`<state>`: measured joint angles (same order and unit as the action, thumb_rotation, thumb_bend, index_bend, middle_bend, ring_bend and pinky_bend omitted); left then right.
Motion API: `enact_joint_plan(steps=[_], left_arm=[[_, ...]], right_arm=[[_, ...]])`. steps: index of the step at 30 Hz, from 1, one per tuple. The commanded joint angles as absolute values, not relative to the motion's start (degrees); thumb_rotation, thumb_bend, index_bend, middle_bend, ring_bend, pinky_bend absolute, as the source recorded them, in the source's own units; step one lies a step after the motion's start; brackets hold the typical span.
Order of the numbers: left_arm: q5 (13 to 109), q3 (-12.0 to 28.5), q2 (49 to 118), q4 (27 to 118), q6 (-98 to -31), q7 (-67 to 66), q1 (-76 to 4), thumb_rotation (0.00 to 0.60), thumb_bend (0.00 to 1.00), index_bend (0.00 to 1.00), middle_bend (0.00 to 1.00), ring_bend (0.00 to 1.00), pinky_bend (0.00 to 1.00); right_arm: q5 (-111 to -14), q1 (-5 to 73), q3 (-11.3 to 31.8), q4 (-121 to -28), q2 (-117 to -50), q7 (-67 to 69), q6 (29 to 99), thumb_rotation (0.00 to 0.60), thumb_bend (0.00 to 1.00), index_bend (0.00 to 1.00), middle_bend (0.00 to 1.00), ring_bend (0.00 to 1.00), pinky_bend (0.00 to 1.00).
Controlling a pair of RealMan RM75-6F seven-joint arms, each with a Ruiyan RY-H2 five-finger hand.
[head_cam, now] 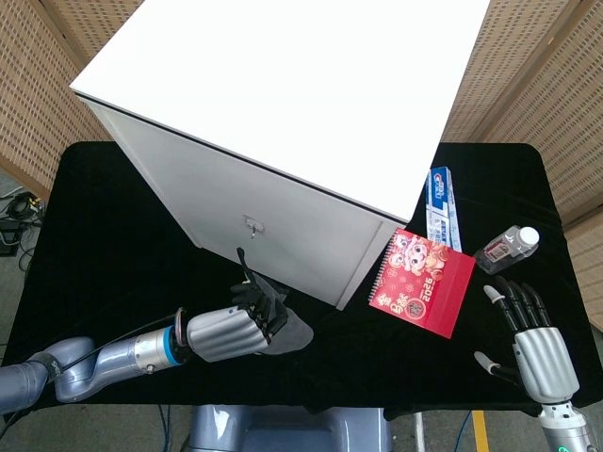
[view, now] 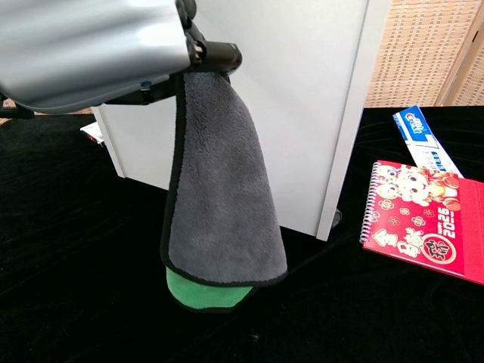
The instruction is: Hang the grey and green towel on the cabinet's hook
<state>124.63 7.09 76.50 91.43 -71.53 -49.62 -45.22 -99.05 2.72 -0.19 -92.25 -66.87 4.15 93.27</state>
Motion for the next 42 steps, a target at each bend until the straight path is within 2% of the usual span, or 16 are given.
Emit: enact_joint_plan(steps=[1,18,37,42], left_arm=[[124.1,7.6,76.0,93.0,-69.5,-50.9,-45.7,0.600,0.65,0.79,0.84,0.80,0.70],[120.3,10.0,74.3,96.7,-64.6,-53.5,-46.4,0.600,0.65,0.79,0.84,0.80,0.70],[116.4,11.3,75.9,96.8,-61.4,-55.9,-47.1,0.600,0.65,0.79,0.84,0.80,0.70],[115.2,11.6,76.6,96.6,-61.0,-56.3,-47.2,0.600,0.61,0.78,0.84,0.79,0.69]], right_arm=[[-99.0,2.7,-0.1,-92.2,-66.8,4.3,93.3,0.600,0.12,0.09,0.00,0.00,0.00],[-98.9,2.7,-0.1,-92.3,-66.6,4.7,93.4,0.600,0.12,0.09,0.00,0.00,0.00],[-99.0,2.6,0.1,-92.3,-66.4,5.5,94.0,0.600,0.12,0.09,0.00,0.00,0.00],[-99.5,2.6,-0.1,-92.4,-66.5,5.2,94.0,0.600,0.12,0.09,0.00,0.00,0.00]])
